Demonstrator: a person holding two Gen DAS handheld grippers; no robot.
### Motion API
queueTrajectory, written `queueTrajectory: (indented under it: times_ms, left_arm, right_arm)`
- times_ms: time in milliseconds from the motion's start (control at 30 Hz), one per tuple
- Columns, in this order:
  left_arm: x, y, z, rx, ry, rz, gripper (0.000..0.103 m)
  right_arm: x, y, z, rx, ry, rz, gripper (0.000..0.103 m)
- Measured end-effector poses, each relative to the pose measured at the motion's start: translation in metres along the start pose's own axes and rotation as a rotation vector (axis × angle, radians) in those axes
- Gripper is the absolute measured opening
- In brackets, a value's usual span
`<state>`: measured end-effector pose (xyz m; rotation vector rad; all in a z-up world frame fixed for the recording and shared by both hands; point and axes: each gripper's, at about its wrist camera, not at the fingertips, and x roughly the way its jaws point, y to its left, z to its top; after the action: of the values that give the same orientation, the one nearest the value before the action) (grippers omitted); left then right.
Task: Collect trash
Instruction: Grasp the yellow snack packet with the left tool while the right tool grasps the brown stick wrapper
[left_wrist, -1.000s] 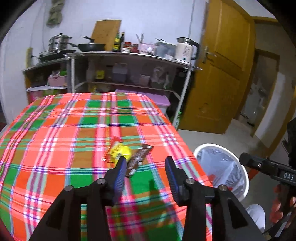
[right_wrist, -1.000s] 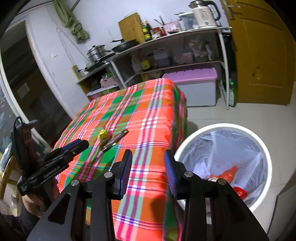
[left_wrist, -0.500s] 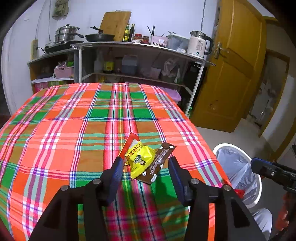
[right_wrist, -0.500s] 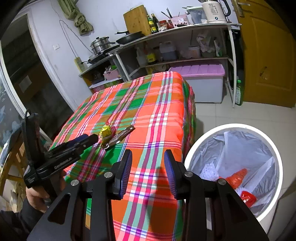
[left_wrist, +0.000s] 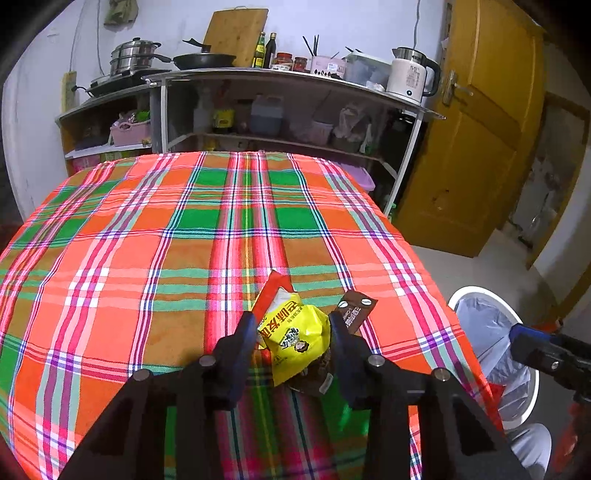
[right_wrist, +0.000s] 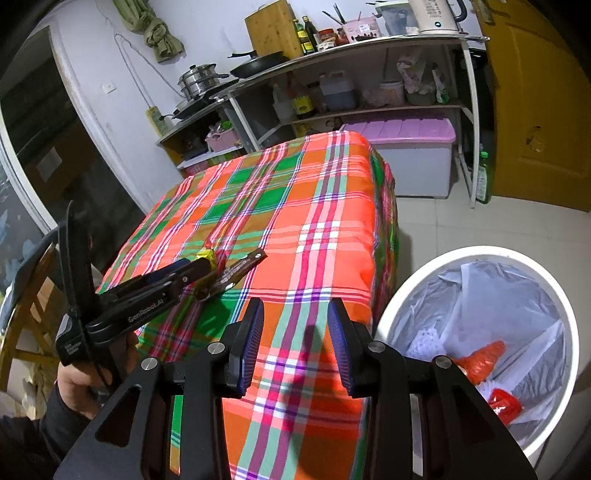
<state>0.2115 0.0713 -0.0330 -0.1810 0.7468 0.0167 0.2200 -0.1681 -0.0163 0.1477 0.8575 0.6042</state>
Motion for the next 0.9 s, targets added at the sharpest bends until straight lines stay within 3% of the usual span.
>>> queueTrajectory:
  times_ms: [67,467,900]
  left_arm:
    - [-0.001,0.001,0.000,-0.003,-0.006,-0.001,0.029]
    - [-0.034,0.031,-0.004,-0.039,-0.076,-0.012,0.028]
    - [-0.059,0.074,-0.014,-0.100,-0.115,0.006,0.028]
  right_arm:
    - [0.004,0.003,0.001,-0.005,0.007,0.002,0.037]
    - [0.035,0.036,0.012,-0.031,0.047,0.028,0.037]
    - [0.101,0.066,0.022,-0.044,0.154,0.002,0.037]
